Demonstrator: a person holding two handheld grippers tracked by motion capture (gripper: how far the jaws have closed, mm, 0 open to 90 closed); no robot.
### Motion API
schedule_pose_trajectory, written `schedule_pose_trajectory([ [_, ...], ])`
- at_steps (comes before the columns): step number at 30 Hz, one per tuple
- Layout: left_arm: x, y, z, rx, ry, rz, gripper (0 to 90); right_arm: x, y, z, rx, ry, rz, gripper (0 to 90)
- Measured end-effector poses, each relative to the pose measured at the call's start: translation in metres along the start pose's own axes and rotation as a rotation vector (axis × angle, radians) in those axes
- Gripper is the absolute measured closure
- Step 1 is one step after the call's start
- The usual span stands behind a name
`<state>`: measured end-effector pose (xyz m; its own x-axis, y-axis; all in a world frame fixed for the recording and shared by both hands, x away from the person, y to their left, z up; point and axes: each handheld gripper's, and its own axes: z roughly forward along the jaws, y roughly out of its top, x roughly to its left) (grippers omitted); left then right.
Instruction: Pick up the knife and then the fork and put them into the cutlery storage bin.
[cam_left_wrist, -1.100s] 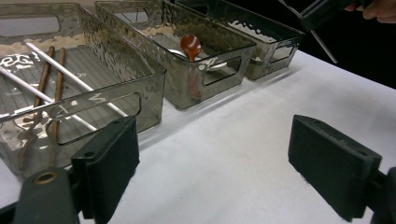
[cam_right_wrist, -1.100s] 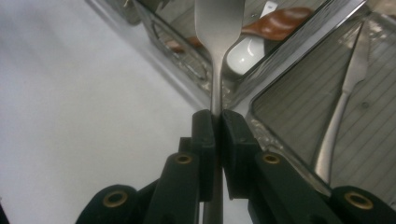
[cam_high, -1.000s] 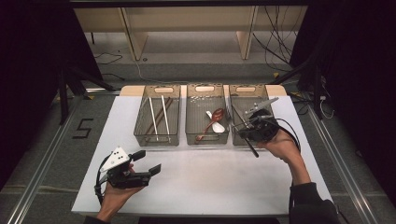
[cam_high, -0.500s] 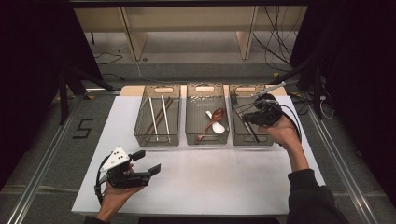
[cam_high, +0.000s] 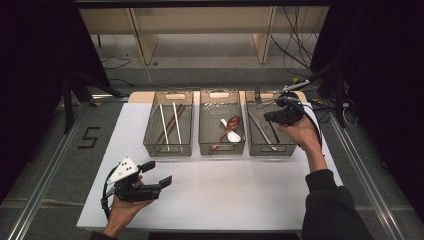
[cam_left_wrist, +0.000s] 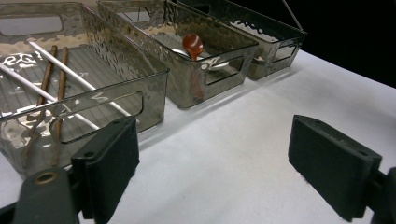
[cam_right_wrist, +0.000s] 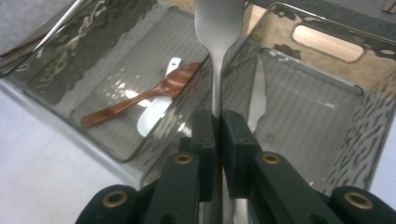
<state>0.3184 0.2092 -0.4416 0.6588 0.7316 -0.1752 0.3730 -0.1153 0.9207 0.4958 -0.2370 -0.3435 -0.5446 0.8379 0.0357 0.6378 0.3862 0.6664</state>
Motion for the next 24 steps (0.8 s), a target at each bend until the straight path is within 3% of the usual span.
schedule_pose_trajectory([
  [9, 0.0, 0.0, 0.0, -0.003, 0.0, -0.001, 15.9, -0.013, 0.001, 0.008, -0.006, -0.053, 0.04, 84.7],
  [24, 0.0, 0.0, 0.0, -0.005, -0.001, 0.0, 15.8, -0.023, -0.006, 0.022, -0.009, -0.108, 0.055, 84.6],
])
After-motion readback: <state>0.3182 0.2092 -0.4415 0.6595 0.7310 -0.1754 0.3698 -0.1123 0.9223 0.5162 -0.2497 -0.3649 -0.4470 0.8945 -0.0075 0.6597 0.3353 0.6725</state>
